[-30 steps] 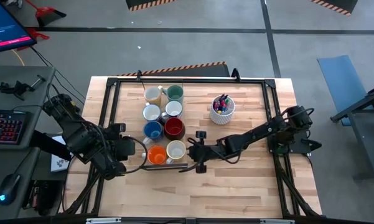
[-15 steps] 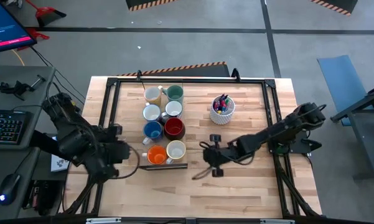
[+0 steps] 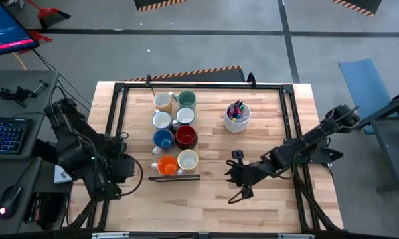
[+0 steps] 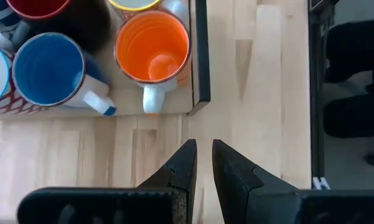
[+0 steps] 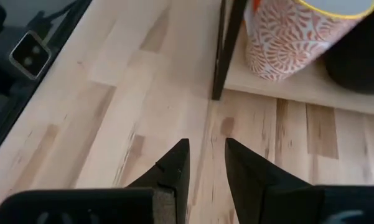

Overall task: Place coffee mugs
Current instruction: Return to Home Position

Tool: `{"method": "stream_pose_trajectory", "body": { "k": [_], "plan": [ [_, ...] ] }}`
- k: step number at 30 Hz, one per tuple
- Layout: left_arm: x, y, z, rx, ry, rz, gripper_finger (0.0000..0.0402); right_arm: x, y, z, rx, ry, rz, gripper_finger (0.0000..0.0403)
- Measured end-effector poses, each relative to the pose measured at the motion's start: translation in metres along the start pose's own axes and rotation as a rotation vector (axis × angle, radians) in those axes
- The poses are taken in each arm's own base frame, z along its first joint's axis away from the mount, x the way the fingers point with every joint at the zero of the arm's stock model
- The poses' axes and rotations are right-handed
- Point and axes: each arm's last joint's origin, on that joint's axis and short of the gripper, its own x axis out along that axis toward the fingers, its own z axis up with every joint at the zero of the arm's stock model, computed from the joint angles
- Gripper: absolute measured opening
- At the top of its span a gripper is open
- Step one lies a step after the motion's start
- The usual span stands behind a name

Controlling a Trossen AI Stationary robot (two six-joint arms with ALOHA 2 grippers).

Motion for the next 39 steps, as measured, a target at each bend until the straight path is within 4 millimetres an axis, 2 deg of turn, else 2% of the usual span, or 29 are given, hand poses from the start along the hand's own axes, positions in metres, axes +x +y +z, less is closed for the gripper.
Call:
{"method": "stream_pose_trajectory", "body": {
  "k": [6, 11, 15, 20, 24, 30, 39],
  "plan": [
    [0.0, -0.004, 0.005, -0.029, -0.038, -0.042, 0.0039, -0.001, 0.003, -0.004, -0.057, -0.007, 0.004, 0.008],
    [0.0, -0.007, 0.008, -0.048, -0.069, -0.078, 0.0039, 0.005, -0.005, -0.028, -0.011, -0.03, -0.034, 0.008],
    [0.0, -0.009, 0.009, -0.055, -0.08, -0.09, 0.0039, -0.005, -0.018, -0.061, 0.055, -0.096, -0.054, 0.008],
    [0.0, -0.009, 0.009, -0.056, -0.08, -0.091, 0.0039, -0.033, -0.033, -0.109, 0.141, -0.346, -0.012, 0.008],
    [0.0, -0.009, 0.009, -0.056, -0.081, -0.091, 0.0039, -0.043, -0.04, -0.132, 0.128, -0.434, -0.018, 0.008],
    [-0.001, -0.01, 0.01, -0.064, -0.093, -0.106, 0.0039, -0.053, -0.06, -0.14, 0.075, -0.511, -0.076, 0.008],
    [-0.001, -0.01, 0.011, -0.065, -0.095, -0.108, 0.0039, -0.061, -0.083, -0.145, 0.072, -0.532, -0.05, 0.008]
  ]
}}
